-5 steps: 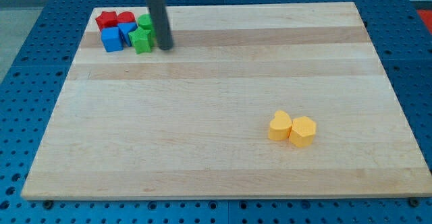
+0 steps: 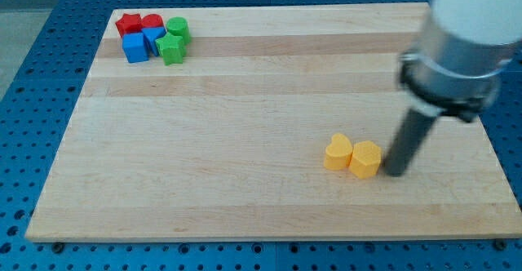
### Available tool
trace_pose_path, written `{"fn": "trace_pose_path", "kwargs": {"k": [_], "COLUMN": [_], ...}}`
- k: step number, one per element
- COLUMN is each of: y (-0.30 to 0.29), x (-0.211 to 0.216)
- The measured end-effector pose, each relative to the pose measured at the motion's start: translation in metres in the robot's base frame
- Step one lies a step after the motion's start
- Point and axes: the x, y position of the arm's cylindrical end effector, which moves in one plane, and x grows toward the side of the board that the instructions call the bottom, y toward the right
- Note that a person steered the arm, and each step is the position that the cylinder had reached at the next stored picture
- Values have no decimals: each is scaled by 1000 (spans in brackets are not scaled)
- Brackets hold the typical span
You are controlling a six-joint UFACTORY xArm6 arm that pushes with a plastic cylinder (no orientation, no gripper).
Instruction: Push the yellow blocks diagonally towards the group of blocks
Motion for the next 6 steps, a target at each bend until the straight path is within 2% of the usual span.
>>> {"fn": "trace_pose_path", "kwargs": {"k": [1, 2, 3, 5, 6], "y": [-97, -163, -217, -177, -224], "x": [-4, -41, -54, -72, -91]}}
